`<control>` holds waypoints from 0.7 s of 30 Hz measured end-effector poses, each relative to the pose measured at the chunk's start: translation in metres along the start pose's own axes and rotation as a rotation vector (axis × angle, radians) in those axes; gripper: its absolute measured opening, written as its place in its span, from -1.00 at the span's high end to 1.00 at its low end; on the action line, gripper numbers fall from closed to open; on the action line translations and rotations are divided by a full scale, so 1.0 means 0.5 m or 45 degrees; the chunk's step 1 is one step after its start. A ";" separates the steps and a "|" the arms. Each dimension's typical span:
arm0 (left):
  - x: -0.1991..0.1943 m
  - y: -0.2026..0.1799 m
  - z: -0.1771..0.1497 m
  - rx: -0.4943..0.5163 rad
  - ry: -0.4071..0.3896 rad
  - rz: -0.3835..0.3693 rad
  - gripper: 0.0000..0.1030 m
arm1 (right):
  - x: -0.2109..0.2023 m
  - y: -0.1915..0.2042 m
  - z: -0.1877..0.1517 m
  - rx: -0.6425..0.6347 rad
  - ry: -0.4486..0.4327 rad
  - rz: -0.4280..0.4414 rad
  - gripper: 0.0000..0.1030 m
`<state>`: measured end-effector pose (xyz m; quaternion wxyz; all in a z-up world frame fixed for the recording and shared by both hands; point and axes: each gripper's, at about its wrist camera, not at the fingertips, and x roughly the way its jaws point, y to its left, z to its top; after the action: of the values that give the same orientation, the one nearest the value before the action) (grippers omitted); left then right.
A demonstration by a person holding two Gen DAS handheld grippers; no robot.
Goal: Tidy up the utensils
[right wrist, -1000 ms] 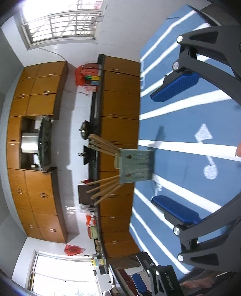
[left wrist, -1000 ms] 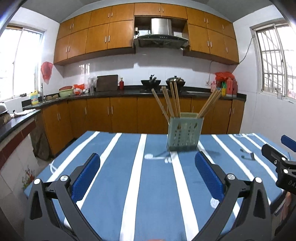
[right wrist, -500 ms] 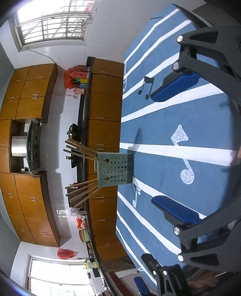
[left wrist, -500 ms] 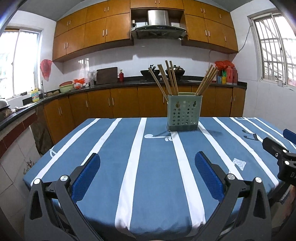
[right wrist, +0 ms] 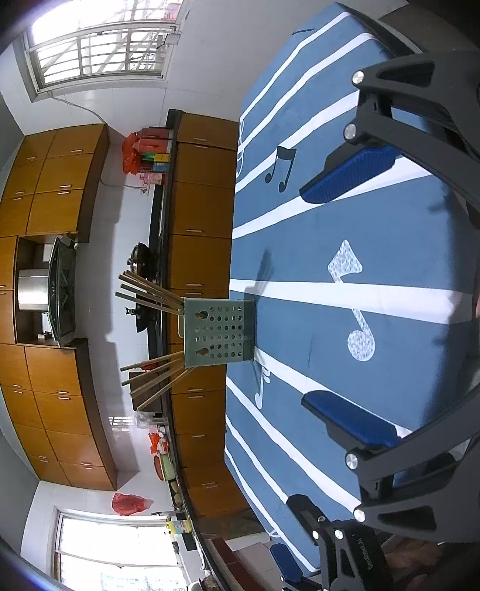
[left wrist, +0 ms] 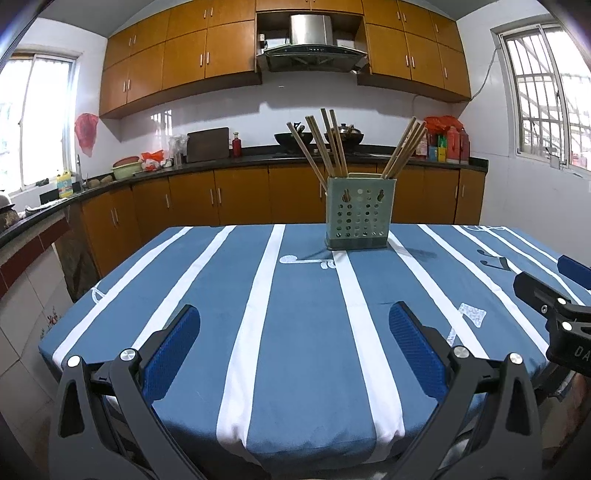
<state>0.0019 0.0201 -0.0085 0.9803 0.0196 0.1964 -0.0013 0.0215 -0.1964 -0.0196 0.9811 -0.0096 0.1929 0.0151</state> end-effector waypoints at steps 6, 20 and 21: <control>0.005 0.000 -0.007 -0.017 0.027 -0.005 -0.97 | 0.005 0.000 -0.002 0.005 0.018 -0.006 -0.92; 0.011 -0.002 -0.012 -0.023 0.050 -0.013 -0.97 | 0.013 -0.007 -0.009 0.019 0.044 -0.008 -0.92; 0.011 -0.002 -0.012 -0.023 0.051 -0.013 -0.97 | 0.013 -0.007 -0.009 0.019 0.045 -0.008 -0.92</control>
<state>0.0044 0.0193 -0.0163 0.9763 0.0097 0.2159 -0.0040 0.0257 -0.1999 -0.0261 0.9776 -0.0030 0.2101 0.0103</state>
